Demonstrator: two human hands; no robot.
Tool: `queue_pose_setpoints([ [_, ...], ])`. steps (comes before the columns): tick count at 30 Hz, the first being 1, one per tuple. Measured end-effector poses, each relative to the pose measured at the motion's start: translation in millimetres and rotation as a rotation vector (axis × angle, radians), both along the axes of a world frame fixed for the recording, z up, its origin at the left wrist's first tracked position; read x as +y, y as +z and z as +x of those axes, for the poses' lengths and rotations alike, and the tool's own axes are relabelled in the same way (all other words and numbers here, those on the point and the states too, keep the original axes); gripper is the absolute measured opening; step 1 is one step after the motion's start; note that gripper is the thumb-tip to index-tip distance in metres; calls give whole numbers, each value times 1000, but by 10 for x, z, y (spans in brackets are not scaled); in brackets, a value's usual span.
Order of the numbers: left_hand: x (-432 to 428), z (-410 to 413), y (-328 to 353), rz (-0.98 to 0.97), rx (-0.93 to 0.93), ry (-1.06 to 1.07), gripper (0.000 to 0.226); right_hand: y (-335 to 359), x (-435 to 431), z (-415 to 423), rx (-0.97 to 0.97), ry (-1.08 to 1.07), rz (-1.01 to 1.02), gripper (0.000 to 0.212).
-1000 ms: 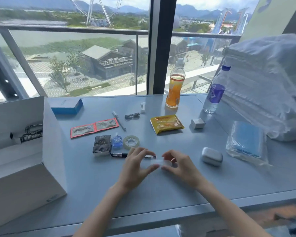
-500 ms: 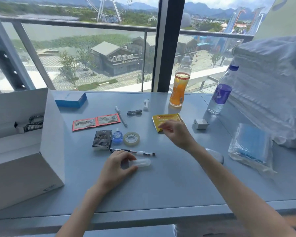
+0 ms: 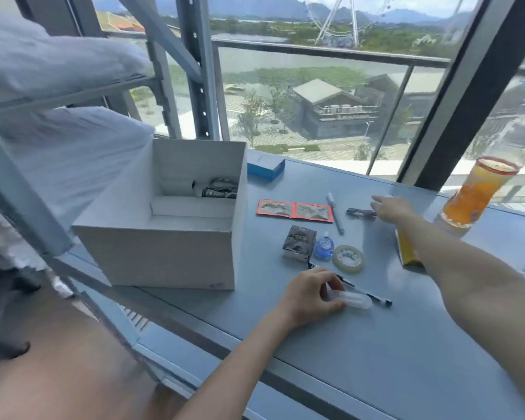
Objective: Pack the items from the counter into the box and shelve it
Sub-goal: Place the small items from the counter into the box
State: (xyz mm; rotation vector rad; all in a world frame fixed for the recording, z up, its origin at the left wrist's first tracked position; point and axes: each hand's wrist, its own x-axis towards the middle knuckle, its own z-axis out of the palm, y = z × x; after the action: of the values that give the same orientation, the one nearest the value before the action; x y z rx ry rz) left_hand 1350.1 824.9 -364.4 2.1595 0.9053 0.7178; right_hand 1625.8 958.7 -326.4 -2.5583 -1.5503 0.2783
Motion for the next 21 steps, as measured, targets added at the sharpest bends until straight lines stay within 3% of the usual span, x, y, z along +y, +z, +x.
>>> queue_pose_setpoints([
  [6, 8, 38, -47, 17, -18, 10, 17, -141, -197, 82, -56, 16, 191, 24],
  [10, 22, 55, -66, 45, -13, 7, 16, -99, -326, 112, 10, -43, 369, 12],
  [13, 19, 48, -69, 44, -8, -9, 17, 26, -331, -1, 111, -32, 544, 16],
  [16, 25, 31, -52, 32, -23, -14, 18, 168, -322, -289, 262, 118, 545, 18],
  [21, 23, 12, -75, 1, -80, 46, 24, 193, -858, -751, 755, 174, 561, 14],
])
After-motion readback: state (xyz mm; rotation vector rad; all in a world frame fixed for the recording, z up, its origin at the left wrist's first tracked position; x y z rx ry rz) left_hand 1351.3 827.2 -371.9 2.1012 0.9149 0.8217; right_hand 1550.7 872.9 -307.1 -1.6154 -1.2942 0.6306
